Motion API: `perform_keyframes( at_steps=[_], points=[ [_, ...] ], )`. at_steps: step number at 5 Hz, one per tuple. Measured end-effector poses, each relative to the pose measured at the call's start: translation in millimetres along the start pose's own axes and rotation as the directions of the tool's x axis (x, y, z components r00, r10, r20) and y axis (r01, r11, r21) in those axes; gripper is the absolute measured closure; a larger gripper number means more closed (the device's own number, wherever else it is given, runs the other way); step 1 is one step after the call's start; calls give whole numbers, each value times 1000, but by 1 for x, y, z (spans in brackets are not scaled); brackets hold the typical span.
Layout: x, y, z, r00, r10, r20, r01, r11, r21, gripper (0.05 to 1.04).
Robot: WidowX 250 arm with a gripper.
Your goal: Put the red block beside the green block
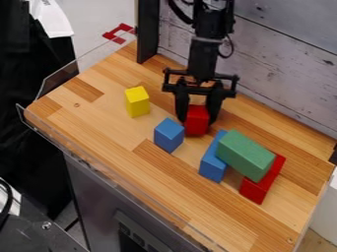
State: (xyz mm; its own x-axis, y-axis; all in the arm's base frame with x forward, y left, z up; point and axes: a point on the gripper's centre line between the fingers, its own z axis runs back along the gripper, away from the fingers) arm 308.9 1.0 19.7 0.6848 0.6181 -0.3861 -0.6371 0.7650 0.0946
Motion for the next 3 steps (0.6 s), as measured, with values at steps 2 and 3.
perform_keyframes(
  at_steps=[2, 3],
  points=[
    [5, 1, -5, 1000, -9, 28, 9, 1000, -8, 503],
    [10, 3, -3, 996, 2, 86, 3, 998, -59, 503]
  ],
)
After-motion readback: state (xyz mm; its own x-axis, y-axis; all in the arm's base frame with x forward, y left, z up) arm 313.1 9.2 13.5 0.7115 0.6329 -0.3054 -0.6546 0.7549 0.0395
